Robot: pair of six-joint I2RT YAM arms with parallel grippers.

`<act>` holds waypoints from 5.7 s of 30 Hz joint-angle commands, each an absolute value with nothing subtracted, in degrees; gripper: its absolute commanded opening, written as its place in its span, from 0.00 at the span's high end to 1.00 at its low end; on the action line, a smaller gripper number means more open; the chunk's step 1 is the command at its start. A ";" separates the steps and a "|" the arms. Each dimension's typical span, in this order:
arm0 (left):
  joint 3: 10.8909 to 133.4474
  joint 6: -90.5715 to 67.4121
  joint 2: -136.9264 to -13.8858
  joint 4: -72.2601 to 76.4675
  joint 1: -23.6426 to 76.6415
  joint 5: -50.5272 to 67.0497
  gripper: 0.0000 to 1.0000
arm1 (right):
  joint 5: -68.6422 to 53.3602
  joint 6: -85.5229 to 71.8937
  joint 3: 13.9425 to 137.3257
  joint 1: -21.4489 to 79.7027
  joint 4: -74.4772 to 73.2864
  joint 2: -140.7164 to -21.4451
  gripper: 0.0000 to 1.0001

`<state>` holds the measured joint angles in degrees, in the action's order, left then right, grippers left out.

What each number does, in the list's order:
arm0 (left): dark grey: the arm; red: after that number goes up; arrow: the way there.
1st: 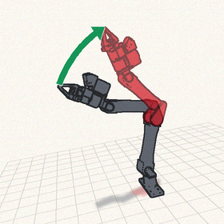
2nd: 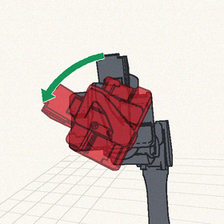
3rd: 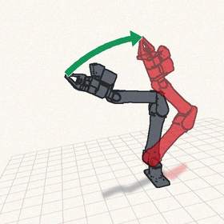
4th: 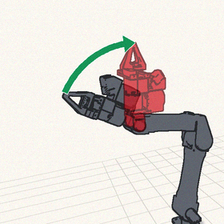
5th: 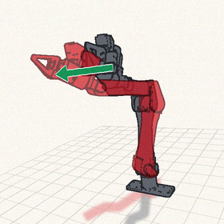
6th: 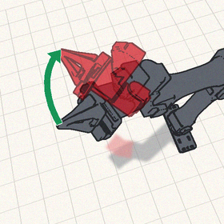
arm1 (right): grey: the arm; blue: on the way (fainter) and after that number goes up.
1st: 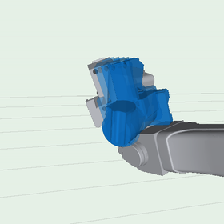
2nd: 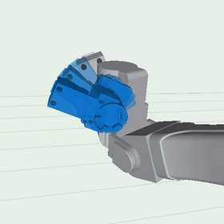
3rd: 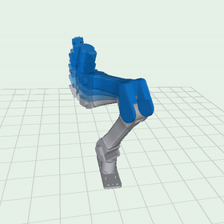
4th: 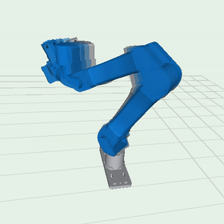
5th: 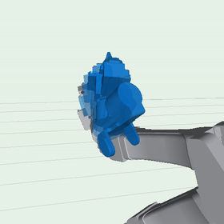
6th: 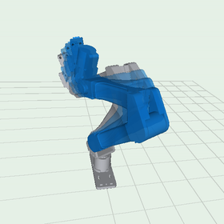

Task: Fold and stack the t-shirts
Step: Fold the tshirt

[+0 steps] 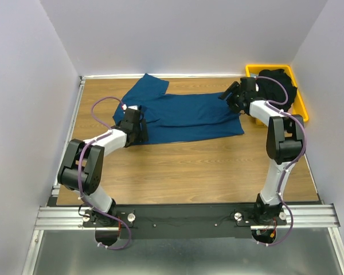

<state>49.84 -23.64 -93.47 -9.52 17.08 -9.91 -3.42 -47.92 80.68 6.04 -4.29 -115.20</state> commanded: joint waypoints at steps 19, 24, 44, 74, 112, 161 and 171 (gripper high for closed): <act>47.55 -25.14 -85.35 -9.32 12.92 -9.23 0.16 | -5.89 -48.16 65.30 4.31 -7.47 -105.90 0.22; 46.32 -25.22 -83.67 -9.32 12.92 -9.23 0.16 | -5.45 -48.87 66.71 4.22 -5.89 -108.37 0.22; 43.16 -26.37 -79.28 -10.02 12.92 -10.90 0.16 | -7.82 -49.13 77.78 4.31 -5.98 -115.13 0.23; 50.10 -26.72 -87.97 -9.05 8.79 -5.18 0.32 | -15.73 -38.85 57.84 -2.11 -5.63 -98.18 0.36; 36.48 -27.25 -68.74 -12.49 2.90 -7.74 0.23 | -14.38 -38.40 39.63 -8.97 -18.38 -76.73 0.33; 34.54 -25.14 -63.54 -5.27 2.99 -8.18 0.17 | -11.33 -43.35 60.64 2.81 -5.98 -105.65 0.24; 41.04 -29.43 -67.92 -6.15 2.99 -1.59 0.22 | -13.19 -24.37 72.84 13.61 -13.53 -102.22 0.31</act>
